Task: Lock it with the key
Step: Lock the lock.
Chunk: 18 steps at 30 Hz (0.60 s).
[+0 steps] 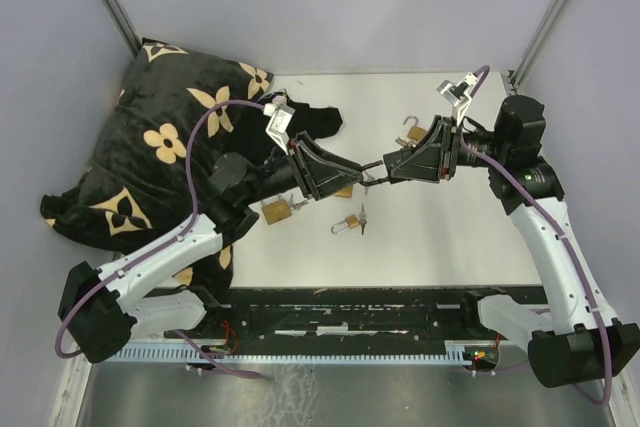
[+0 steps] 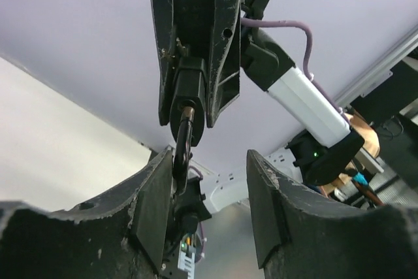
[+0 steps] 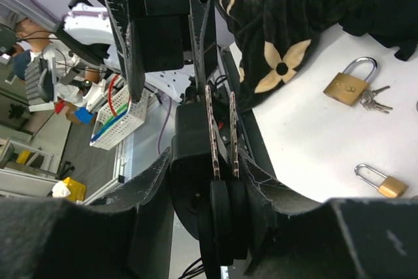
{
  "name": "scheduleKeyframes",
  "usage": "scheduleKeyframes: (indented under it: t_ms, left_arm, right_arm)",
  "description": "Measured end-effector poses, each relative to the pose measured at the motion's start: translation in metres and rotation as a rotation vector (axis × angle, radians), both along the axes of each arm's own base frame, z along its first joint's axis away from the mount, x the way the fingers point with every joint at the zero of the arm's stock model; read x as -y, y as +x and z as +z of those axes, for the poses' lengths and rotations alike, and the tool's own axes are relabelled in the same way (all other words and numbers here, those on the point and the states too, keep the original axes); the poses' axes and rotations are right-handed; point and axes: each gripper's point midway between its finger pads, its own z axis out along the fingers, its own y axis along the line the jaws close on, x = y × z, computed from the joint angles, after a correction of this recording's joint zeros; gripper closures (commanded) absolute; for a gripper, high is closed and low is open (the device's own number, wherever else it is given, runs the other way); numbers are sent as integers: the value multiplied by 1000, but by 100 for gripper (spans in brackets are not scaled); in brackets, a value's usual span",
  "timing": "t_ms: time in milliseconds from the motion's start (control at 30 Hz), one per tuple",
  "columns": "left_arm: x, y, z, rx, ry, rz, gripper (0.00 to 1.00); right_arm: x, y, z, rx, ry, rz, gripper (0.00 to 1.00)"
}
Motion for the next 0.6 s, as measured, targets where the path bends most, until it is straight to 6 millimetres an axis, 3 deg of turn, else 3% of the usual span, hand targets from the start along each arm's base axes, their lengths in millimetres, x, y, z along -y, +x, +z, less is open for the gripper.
scheduleKeyframes:
  t_ms: [133, 367, 600]
  left_arm:
    - [-6, 1, 3, 3, -41, 42, 45]
    - [0, 1, -2, -47, -62, 66, 46]
    - [1, 2, 9, -44, -111, 108, 48]
  right_arm:
    - [-2, -1, 14, -14, 31, 0, 98]
    - [-4, -5, 40, 13, 86, 1, 99]
    - [-4, -6, 43, 16, 98, 3, 98]
